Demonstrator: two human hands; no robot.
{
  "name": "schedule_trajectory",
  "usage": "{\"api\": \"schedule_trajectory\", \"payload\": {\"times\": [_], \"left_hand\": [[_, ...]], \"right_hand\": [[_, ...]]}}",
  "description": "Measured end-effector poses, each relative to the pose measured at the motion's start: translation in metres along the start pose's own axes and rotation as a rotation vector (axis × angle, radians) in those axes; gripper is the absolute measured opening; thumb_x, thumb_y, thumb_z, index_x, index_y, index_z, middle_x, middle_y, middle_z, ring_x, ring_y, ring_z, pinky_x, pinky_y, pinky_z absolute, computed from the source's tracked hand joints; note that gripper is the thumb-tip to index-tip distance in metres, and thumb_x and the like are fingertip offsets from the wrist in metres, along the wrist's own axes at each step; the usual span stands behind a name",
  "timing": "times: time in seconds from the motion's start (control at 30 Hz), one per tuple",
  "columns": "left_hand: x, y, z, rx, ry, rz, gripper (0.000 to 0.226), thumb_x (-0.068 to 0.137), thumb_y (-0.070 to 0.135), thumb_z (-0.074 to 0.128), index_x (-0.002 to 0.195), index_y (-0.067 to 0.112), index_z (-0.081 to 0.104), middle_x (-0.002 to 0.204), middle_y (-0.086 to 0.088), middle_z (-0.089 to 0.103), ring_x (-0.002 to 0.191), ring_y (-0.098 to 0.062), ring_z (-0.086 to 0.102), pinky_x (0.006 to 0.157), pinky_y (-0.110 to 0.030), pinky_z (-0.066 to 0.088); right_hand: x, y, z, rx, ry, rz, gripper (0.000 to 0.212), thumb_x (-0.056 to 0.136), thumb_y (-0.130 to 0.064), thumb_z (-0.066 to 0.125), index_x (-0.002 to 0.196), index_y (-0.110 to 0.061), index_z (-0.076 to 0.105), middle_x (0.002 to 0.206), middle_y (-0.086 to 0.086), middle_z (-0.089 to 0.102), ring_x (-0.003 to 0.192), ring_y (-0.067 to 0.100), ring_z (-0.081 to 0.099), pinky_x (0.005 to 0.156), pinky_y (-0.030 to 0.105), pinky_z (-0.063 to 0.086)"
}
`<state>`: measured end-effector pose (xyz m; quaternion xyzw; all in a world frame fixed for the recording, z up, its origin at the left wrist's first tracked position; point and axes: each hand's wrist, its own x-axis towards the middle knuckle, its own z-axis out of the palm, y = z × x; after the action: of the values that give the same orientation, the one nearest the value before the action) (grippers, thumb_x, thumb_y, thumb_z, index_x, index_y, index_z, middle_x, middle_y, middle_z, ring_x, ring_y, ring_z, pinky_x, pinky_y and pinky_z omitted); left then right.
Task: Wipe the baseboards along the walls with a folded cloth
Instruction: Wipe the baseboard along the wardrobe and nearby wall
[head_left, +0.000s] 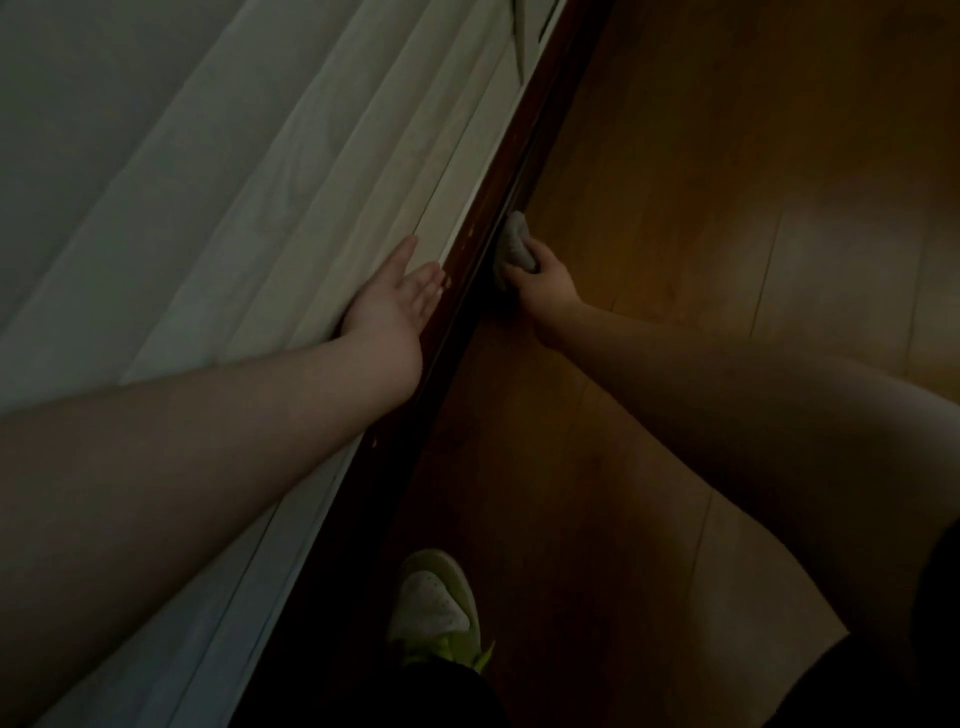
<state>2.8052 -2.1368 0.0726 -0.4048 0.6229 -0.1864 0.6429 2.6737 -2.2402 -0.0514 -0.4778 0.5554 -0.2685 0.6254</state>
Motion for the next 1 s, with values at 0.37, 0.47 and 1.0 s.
{"api": "schedule_trajectory", "payload": {"times": [0.37, 0.47, 1.0], "left_hand": [[-0.004, -0.001, 0.006, -0.047, 0.011, -0.035, 0.103, 0.092, 0.074, 0.032, 0.153, 0.006, -0.015, 0.161, -0.015, -0.022, 0.148, -0.03, -0.023, 0.112, -0.065, -0.017], [-0.006, -0.006, 0.004, -0.047, 0.026, -0.027, 0.099, 0.091, 0.076, 0.019, 0.154, 0.006, -0.014, 0.162, -0.014, -0.02, 0.149, -0.029, -0.022, 0.112, -0.065, -0.017], [-0.016, -0.011, 0.0, -0.044, 0.071, -0.003, 0.092, 0.096, 0.07, 0.018, 0.155, 0.004, -0.01, 0.162, -0.016, -0.015, 0.15, -0.028, -0.017, 0.115, -0.061, -0.016]], "right_hand": [[-0.125, 0.043, 0.037, -0.032, -0.249, 0.085, 0.065, 0.088, -0.018, 0.072, 0.146, -0.022, 0.041, 0.142, 0.006, 0.049, 0.12, 0.02, 0.054, 0.098, 0.034, 0.051], [-0.146, 0.054, 0.041, -0.044, -0.336, 0.106, 0.064, 0.087, -0.016, 0.074, 0.144, -0.023, 0.044, 0.139, 0.006, 0.051, 0.113, 0.017, 0.055, 0.091, 0.029, 0.053], [-0.091, 0.06, 0.008, -0.131, -0.211, 0.06, 0.031, 0.085, -0.022, 0.072, 0.113, -0.029, 0.062, 0.103, -0.007, 0.065, 0.094, 0.014, 0.065, 0.07, 0.019, 0.052]]}}
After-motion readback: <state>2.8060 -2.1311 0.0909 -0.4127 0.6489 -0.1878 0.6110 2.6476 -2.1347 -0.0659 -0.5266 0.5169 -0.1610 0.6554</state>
